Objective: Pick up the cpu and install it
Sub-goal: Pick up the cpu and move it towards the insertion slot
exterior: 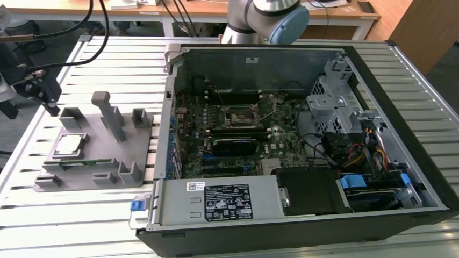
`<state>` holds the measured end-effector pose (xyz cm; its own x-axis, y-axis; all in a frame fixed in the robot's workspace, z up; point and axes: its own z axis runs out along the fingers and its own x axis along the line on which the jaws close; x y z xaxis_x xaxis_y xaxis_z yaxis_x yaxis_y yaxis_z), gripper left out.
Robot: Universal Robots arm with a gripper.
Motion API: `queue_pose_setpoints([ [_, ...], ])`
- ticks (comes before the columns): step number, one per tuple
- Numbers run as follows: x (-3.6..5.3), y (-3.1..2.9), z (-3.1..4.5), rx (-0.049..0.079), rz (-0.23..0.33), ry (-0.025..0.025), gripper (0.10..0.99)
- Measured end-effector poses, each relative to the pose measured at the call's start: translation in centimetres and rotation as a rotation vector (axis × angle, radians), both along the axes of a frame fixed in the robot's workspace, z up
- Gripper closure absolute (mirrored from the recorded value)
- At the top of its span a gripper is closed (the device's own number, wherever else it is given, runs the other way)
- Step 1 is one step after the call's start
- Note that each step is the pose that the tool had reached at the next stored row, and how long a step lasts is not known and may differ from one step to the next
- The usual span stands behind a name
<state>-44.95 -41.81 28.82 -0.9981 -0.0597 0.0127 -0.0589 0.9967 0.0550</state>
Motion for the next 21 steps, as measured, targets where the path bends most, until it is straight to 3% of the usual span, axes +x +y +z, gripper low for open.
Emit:
queue_pose_setpoints([
  [9, 0.55, 0.01, -1.33, 0.000, 0.000, -0.0002, 0.325],
  [21, 0.57, 0.00, -3.11, 0.000, -0.001, 0.0000, 0.325],
])
